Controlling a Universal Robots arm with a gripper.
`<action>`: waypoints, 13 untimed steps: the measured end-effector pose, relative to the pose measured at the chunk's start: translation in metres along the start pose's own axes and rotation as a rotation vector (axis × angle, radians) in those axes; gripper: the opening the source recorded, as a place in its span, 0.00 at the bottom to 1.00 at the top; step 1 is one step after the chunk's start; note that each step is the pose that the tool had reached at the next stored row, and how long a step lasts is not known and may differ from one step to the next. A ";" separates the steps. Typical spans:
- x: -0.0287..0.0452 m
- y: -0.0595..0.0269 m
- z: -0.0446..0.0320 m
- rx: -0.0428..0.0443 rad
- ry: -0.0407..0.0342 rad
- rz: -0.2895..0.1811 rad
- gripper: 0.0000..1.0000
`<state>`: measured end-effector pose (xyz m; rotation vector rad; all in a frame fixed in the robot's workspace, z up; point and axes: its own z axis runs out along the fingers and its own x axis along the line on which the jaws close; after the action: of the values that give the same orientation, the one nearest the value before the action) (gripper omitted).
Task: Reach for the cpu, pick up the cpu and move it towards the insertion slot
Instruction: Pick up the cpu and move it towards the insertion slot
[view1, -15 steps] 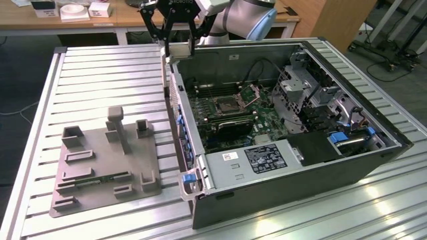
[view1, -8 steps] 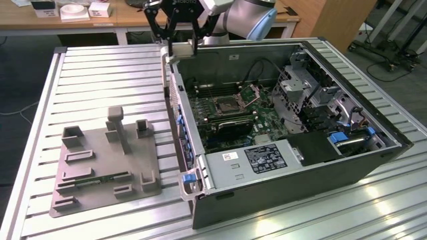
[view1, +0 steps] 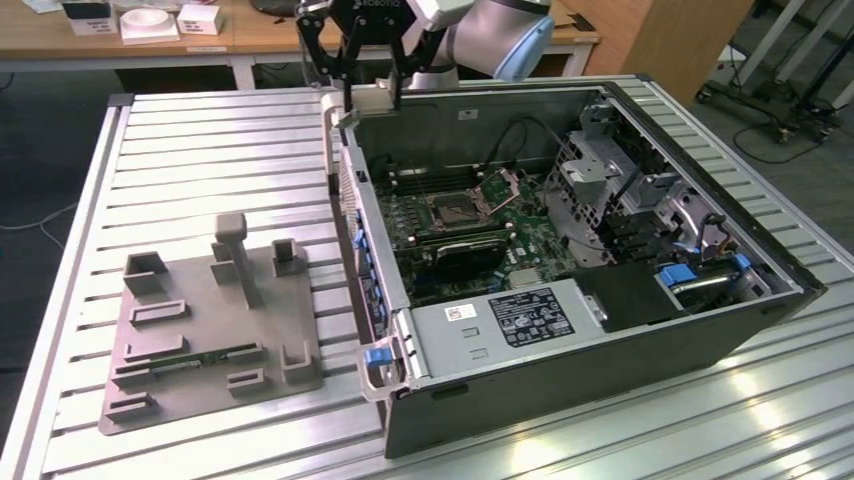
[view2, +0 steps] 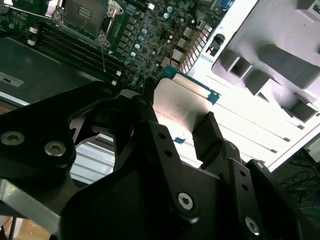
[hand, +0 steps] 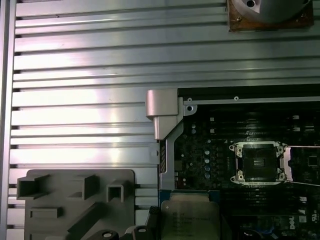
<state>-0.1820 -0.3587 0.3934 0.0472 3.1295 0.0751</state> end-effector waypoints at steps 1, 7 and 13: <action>-0.0011 0.0001 0.0002 0.0000 -0.0003 0.000 0.55; -0.0077 0.0013 0.0017 0.0000 -0.0013 0.000 0.55; -0.0145 0.0027 0.0033 -0.0001 -0.0022 0.000 0.55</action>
<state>-0.1674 -0.3563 0.3904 0.0472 3.1273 0.0751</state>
